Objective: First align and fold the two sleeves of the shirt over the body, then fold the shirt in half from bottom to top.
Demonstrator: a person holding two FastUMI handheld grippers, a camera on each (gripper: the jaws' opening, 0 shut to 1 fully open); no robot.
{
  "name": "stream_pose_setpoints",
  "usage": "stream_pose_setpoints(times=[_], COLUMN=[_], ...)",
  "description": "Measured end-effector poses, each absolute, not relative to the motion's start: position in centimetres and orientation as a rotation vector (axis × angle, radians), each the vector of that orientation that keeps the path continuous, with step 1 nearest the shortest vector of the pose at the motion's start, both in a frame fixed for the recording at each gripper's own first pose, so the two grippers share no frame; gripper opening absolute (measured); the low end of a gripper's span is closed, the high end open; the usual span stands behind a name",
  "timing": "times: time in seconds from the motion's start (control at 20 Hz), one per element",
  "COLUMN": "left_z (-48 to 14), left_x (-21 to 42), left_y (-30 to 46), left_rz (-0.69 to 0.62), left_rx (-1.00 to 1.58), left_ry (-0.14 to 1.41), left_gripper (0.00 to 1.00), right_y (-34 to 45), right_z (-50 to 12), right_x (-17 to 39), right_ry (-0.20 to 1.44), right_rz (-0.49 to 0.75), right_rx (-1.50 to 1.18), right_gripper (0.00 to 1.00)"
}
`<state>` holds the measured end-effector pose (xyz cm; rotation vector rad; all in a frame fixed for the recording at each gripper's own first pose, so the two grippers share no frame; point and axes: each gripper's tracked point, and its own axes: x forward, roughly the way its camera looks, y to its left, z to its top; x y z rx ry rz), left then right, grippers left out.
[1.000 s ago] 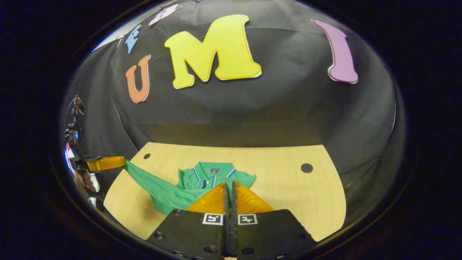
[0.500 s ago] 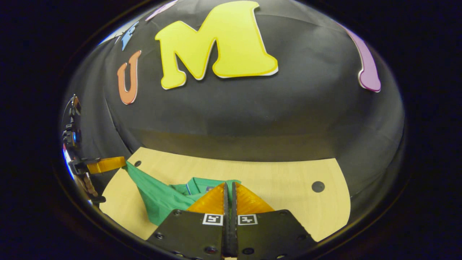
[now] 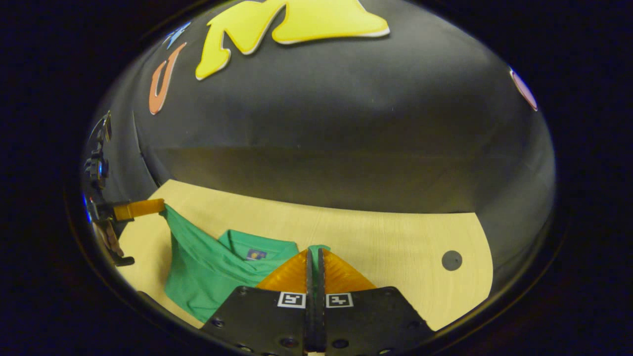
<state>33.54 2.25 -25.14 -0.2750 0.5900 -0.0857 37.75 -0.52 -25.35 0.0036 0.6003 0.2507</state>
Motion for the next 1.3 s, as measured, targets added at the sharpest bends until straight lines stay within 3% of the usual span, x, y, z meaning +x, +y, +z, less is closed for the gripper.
stream_pose_setpoints(times=[0.3,0.5,0.55,0.65,0.7,0.8,0.85,0.9,1.0,1.3], left_z=[-30.8,-32.2,-32.0,-31.4,-30.7,-29.1,-28.2,-26.8,-24.1,-12.0], left_x=[34.5,34.2,34.0,33.3,33.0,32.4,32.1,31.6,30.6,24.0], left_y=[4.0,4.2,4.3,4.2,4.0,4.3,4.4,4.4,4.4,4.1], left_rz=[-0.029,0.001,0.010,0.026,0.031,0.045,0.050,0.052,0.049,0.083], left_rx=[-0.206,-0.144,-0.138,-0.143,-0.146,-0.132,-0.124,-0.117,-0.110,-0.066], left_ry=[0.660,0.679,0.678,0.678,0.671,0.647,0.632,0.615,0.571,0.387], left_gripper=[0.06,0.07,0.11,0.23,0.30,0.65,0.83,1.00,1.00,1.00], right_y=[-2.6,-2.7,-3.0,-2.8,-2.6,-2.5,-2.4,-2.3,-2.2,0.2], right_z=[-29.7,-30.2,-29.8,-28.8,-28.0,-26.0,-24.8,-23.6,-21.2,-13.2], right_x=[39.1,39.0,39.0,38.5,38.5,38.0,37.6,37.1,35.9,26.3], right_ry=[0.654,0.654,0.646,0.631,0.608,0.565,0.540,0.517,0.470,0.324], right_rz=[0.203,0.188,0.182,0.190,0.190,0.171,0.162,0.158,0.142,0.152], right_rx=[-0.032,-0.067,-0.068,-0.058,-0.055,-0.060,-0.057,-0.051,-0.059,-0.059], right_gripper=[0.01,0.12,0.14,0.29,0.48,0.62,0.64,0.75,0.98,0.97])
